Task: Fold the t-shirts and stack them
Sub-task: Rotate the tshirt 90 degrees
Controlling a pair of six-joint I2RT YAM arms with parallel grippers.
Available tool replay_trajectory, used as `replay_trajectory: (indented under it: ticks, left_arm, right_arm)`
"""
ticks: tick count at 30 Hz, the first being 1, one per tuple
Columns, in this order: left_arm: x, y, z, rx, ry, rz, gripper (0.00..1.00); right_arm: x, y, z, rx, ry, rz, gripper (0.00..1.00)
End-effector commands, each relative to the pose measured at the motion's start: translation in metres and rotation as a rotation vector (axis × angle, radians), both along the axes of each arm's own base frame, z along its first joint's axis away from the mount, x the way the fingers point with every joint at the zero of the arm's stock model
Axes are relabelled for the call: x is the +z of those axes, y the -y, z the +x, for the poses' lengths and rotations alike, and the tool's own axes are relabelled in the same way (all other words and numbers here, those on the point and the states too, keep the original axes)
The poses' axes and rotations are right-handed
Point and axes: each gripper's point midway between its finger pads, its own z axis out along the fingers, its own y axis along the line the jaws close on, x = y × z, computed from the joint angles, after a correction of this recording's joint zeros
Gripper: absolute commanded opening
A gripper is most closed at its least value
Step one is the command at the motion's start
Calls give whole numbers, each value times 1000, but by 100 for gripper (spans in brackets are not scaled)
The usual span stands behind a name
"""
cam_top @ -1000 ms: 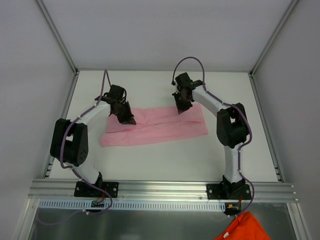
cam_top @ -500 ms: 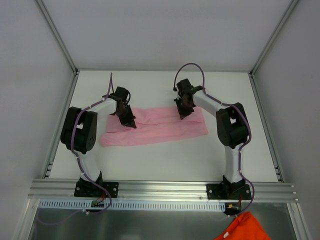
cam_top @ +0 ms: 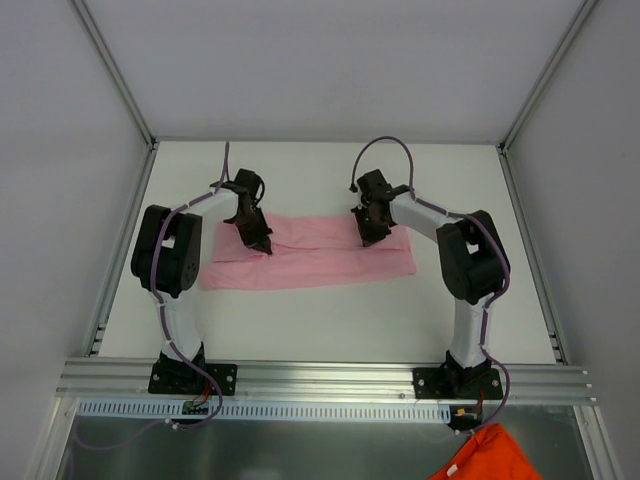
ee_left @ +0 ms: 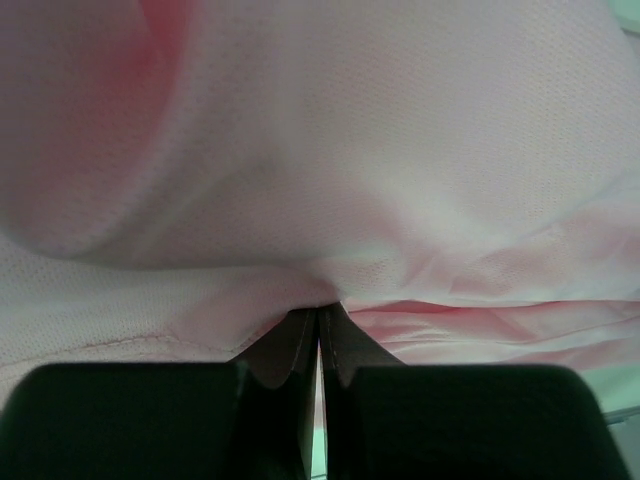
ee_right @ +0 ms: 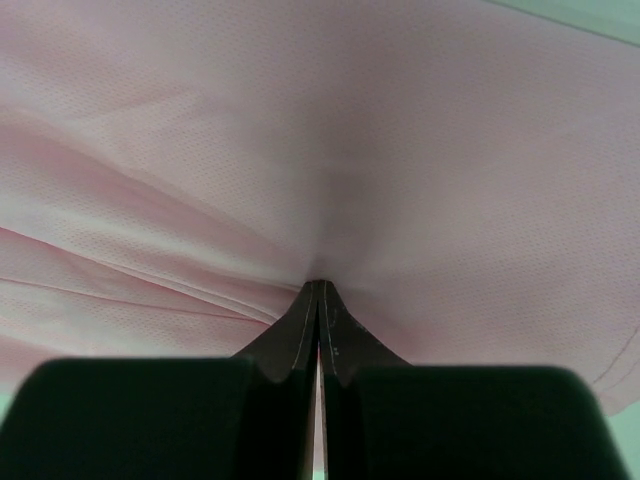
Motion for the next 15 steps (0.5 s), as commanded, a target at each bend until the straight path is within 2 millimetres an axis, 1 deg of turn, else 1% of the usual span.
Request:
replay_trajectory:
  ticks: [1,4,5,6,7,9,10,11,12,13,14,15]
  left_arm:
    - [-5,-2,3,9,-28,28,0]
    - [-9,2,6,12,-35,13,0]
    - [-10,3,9,9,-38,14,0]
    - [-11,4,11,9,-39,13,0]
    - [-11,5,13,7,-38,12,0]
    - [-14,8,23,-2,-38,5,0]
    - [-15,9,24,-7,-49,5,0]
    - [-16,13,33,-12,-46,-5,0]
    - [-16,15,37,-13,-44,-7,0]
    - [-17,16,40,-13,-48,-9,0]
    - [-18,19,49,-11,-41,-16,0]
    - [-18,20,53,-9,-45,-23,0]
  right_arm:
    - [10,-3,-6,10,22,6,1]
    - [13,0,-10,19,25,1,1]
    - [11,1,-14,23,16,-2,1]
    - [17,1,-15,25,29,3,1]
    - [17,1,-18,27,29,0,1]
    - [17,4,-23,31,20,-8,1]
    - [22,3,-27,37,22,-7,1]
    - [21,5,-30,35,15,-7,1]
    - [24,5,-33,33,17,-2,1]
    - [32,2,-35,37,32,12,1]
    - [34,0,-39,38,31,24,1]
    - [33,0,-45,42,24,27,1]
